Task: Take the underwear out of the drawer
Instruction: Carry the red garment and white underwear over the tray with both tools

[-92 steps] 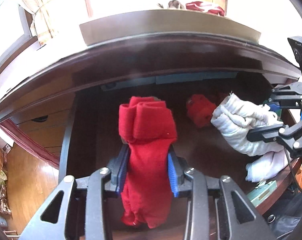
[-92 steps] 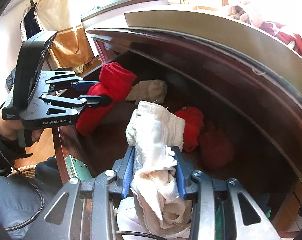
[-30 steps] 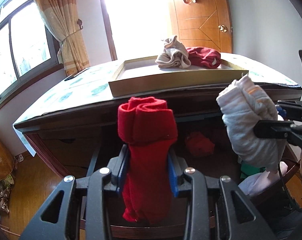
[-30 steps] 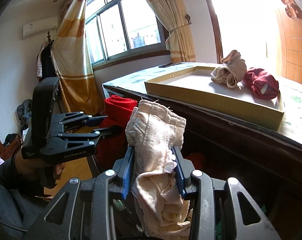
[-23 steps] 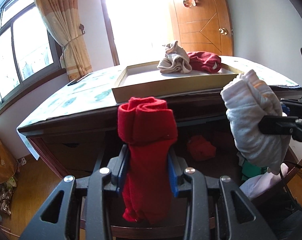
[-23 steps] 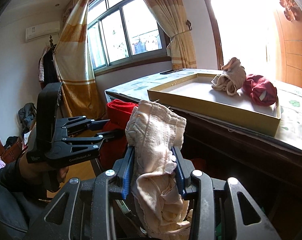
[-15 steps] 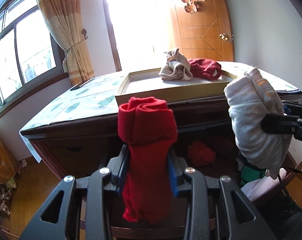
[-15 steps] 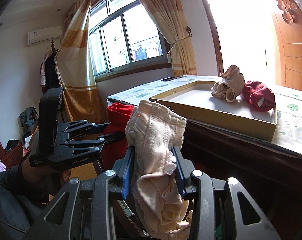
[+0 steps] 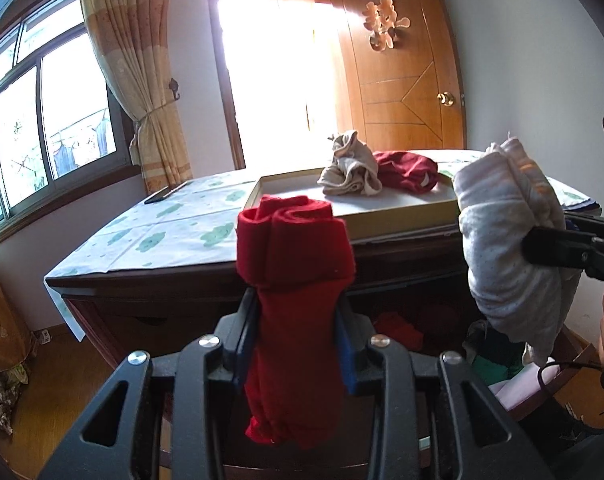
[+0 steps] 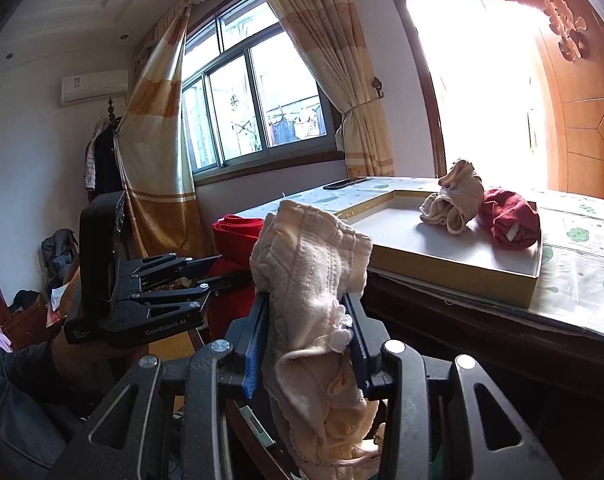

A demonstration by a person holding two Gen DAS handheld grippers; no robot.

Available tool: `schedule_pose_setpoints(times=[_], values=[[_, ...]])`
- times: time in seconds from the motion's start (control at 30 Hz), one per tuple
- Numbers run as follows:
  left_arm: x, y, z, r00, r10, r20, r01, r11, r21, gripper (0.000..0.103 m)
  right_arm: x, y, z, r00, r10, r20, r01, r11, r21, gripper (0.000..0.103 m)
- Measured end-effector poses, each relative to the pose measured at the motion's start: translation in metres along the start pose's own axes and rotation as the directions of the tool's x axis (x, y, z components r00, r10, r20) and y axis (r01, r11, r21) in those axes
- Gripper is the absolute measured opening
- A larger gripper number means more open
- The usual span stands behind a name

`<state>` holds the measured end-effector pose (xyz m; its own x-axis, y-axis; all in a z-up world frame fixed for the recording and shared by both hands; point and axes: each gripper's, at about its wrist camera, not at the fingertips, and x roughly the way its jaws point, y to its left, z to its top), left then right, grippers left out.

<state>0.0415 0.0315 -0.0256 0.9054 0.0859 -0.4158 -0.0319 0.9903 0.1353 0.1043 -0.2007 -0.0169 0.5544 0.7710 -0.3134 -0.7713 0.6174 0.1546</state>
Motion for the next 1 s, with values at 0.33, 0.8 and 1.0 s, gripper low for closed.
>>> schedule_pose_setpoints(times=[0.33, 0.8, 1.0], values=[[-0.006, -0.001, 0.018, 0.999, 0.007, 0.053, -0.008, 1.000, 0.019, 0.034, -0.004, -0.003, 0.019, 0.999, 0.034, 0.037, -0.036, 0.999, 0.034, 0.039], [0.001, -0.001, 0.044, 0.997, -0.005, 0.081, 0.000, 0.998, 0.059, 0.034, 0.000, -0.002, 0.042, 0.997, 0.057, 0.051, -0.059, 0.997, 0.041, 0.039], [0.005, 0.003, 0.058, 0.996, -0.011, 0.089, 0.005, 0.998, 0.063, 0.034, 0.005, -0.004, 0.060, 0.996, 0.064, 0.060, -0.067, 0.997, 0.048, 0.039]])
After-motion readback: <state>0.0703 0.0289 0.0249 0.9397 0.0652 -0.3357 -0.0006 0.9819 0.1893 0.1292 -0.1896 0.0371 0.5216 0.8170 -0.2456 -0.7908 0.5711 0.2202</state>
